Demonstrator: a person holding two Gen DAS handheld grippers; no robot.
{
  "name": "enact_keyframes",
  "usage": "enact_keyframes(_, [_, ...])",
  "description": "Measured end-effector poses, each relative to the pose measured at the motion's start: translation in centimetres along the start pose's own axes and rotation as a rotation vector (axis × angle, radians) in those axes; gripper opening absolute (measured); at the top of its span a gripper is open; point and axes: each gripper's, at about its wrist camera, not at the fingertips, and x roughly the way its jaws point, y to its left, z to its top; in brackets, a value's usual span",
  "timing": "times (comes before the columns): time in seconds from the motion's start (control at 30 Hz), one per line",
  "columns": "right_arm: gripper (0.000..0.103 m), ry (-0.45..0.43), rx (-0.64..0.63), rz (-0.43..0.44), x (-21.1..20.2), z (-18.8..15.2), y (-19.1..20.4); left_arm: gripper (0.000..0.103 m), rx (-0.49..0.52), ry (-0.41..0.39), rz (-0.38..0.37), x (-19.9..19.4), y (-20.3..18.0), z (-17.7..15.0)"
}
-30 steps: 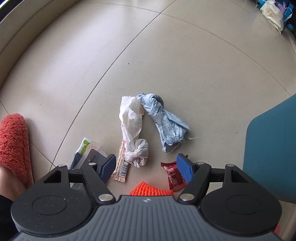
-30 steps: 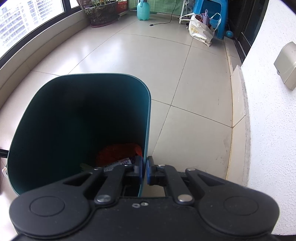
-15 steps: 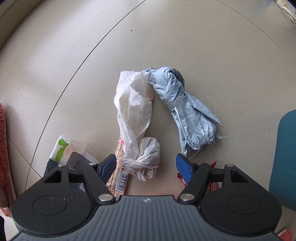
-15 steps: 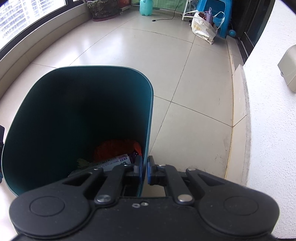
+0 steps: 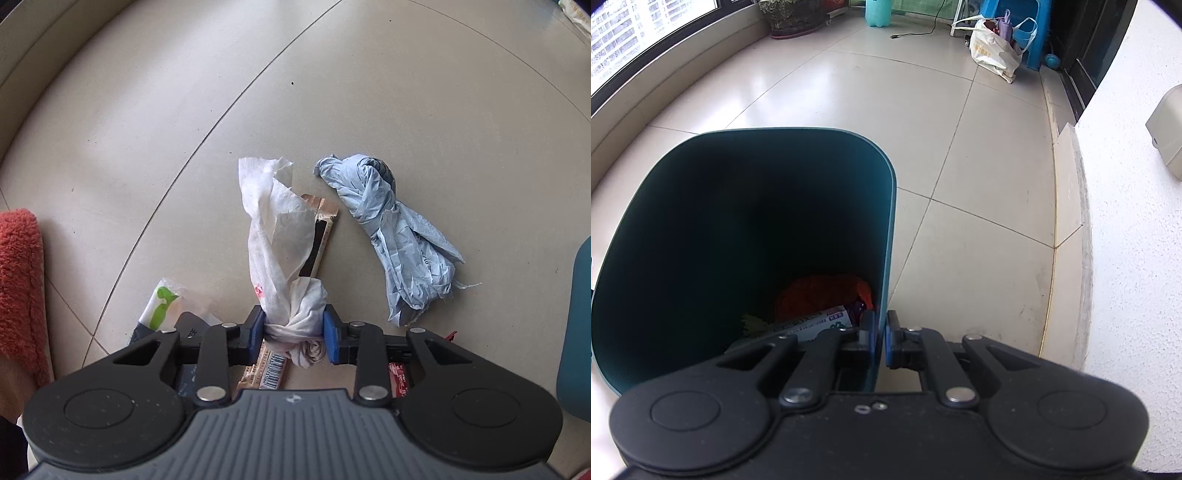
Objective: Collect trash
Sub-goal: 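Lower the left gripper to the white plastic bag on the floor, then close the left gripper on the white plastic bag and lift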
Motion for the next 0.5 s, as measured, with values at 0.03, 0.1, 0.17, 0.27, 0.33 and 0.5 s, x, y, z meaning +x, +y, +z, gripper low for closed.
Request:
enact_keyframes(0.03, [0.004,-0.001,0.001,0.001,0.0,0.0,0.0,0.031,-0.003,-0.003,0.003,-0.4,0.1,-0.1])
enact_keyframes(0.1, [0.004,-0.002,0.005,0.002,0.0,0.0,-0.1,0.031,-0.002,-0.013,0.013,-1.6,0.3,-0.2])
enact_keyframes(0.17, [0.004,-0.005,0.004,0.003,0.0,-0.1,-0.2,0.031,-0.009,-0.019,0.004,-3.0,0.6,-0.4])
enact_keyframes(0.27, [0.004,-0.009,0.0,0.0,0.0,-0.2,-0.2,0.031,-0.015,-0.035,0.006,-5.4,0.9,-0.7])
enact_keyframes(0.33, [0.004,-0.009,0.002,-0.003,0.0,-0.2,-0.1,0.031,-0.025,-0.052,-0.007,-7.5,1.1,-0.6])
enact_keyframes(0.5, [0.004,-0.008,0.012,0.0,0.2,-0.2,-0.2,0.031,-0.008,-0.101,-0.024,-14.1,0.8,-1.1])
